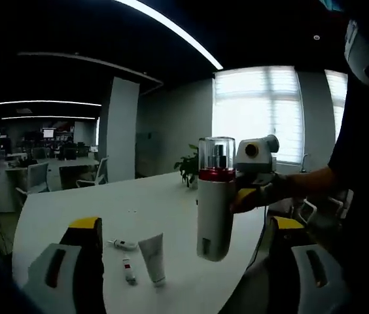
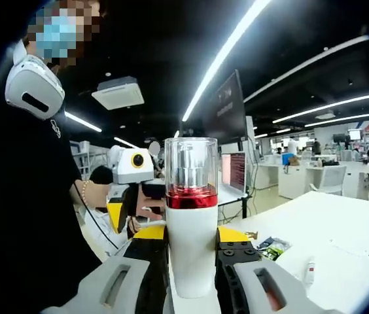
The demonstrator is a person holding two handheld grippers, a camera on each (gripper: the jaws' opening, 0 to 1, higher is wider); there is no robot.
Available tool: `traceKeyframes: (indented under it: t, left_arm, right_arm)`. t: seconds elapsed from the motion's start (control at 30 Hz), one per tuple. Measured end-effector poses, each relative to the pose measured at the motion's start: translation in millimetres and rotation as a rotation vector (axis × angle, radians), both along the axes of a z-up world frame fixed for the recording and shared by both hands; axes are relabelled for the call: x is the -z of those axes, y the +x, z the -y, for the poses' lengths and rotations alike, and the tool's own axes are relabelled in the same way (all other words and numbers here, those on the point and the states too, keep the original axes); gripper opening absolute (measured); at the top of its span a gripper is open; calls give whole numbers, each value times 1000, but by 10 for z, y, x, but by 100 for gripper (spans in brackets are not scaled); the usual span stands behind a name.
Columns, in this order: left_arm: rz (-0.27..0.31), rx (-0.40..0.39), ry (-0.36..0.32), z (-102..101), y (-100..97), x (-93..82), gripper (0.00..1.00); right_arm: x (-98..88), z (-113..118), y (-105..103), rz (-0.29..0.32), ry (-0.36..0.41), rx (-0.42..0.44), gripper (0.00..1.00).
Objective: Arrange the skincare products in the storage area until every visible bottle or jar stands upright without overlapping.
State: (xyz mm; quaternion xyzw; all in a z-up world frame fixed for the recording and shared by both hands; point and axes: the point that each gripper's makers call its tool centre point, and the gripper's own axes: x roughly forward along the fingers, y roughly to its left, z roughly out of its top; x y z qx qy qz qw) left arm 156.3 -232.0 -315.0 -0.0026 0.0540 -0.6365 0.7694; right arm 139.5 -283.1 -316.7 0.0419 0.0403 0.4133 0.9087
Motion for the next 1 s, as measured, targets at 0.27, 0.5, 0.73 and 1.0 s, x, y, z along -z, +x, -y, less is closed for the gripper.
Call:
traceKeyframes:
  t: [0.27,0.5,0.73,1.0]
  left_arm:
    - [-31,-59,63,-126,147,359,99]
    - [-57,-89,99,-208,219,592,99]
    - [-92,-118,144,-338,259,833,99]
    - [-93,-165,157,-457,304,1055,98]
  right_arm:
    - [132,129,67,17,1,33,16]
    - [274,242,136,16,15,69,16]
    - [478,392,200,5,21,111,16]
    - [805,536,295,-24,25,142,16]
